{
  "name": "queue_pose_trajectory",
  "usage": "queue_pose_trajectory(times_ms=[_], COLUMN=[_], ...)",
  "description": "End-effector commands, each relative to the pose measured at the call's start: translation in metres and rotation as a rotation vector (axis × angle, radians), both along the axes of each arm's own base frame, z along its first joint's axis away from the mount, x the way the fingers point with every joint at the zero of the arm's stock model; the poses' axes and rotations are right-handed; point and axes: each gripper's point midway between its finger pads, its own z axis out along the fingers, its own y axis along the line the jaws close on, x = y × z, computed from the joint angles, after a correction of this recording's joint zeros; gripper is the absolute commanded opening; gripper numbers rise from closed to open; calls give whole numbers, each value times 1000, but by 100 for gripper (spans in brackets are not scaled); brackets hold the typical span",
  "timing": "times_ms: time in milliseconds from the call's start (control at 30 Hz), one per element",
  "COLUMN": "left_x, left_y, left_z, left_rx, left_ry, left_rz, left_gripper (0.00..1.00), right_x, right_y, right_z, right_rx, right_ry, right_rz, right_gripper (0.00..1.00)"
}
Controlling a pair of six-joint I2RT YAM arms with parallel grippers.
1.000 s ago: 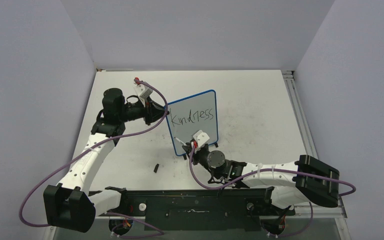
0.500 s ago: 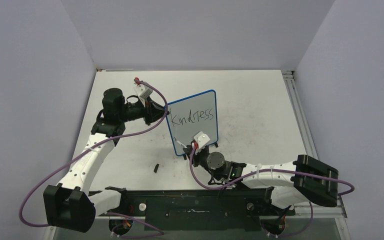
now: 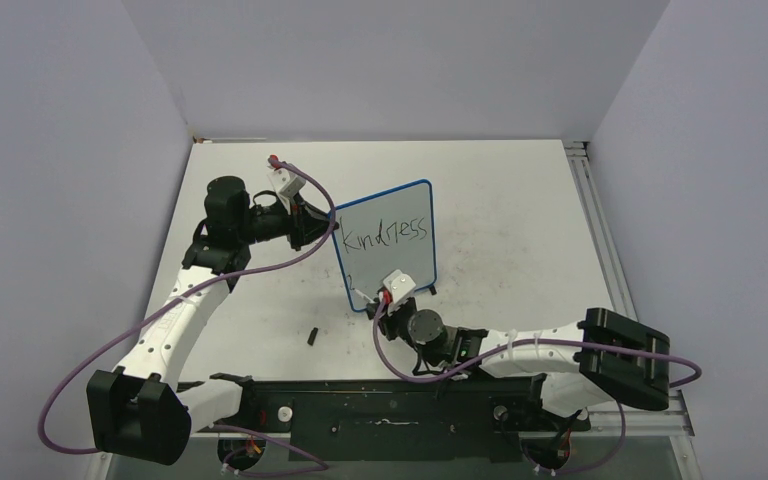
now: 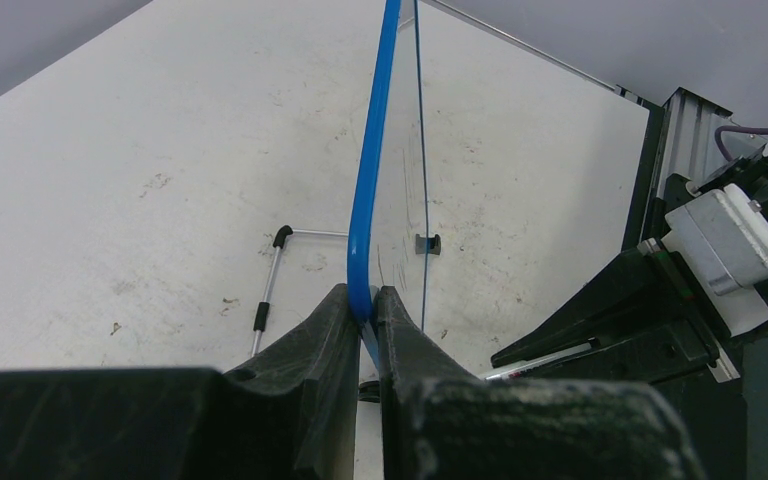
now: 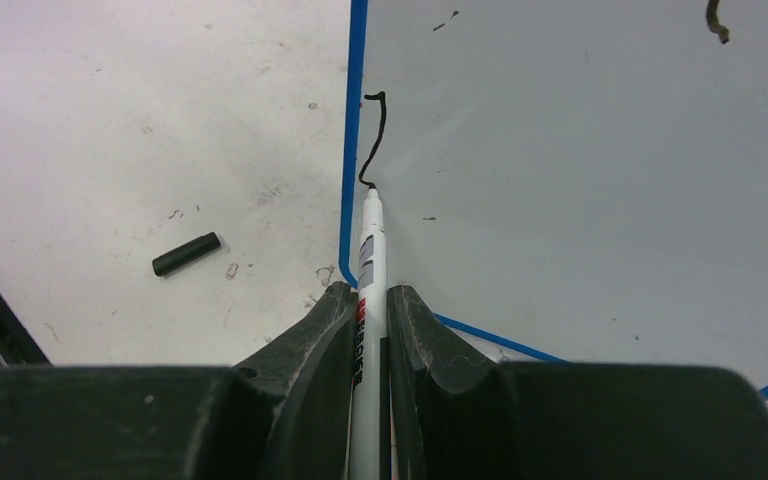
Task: Write a sentence on the whiteboard
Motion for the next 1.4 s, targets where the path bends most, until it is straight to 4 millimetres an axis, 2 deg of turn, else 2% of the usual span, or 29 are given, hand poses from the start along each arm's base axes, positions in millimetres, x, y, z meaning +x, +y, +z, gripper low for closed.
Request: queue_pose_trajectory(times_ms=[0,200,333,767,1367], left_x=[-7,-8,-7,-8,-8], left_y=[0,0,0,0,0], left_z=[-14,-15,-15,-14,-13], left_rx=[28,27,28,26,25], left_ry=[51,52,53,53,49], left_rz=[-28,-28,-27,-29,-30], left_gripper=[0,0,0,0,0], right_x=[6,-1,0,10,27], right_y=[-10,-7,-3,11,9], right_z=[28,65,78,84,68], right_rx=[58,139,161,167,145], right_ry=[-53,-90,-113,-147,-117], right_rz=[-63,-8,-1,-18,-72], right_gripper=[5,5,5,5,5])
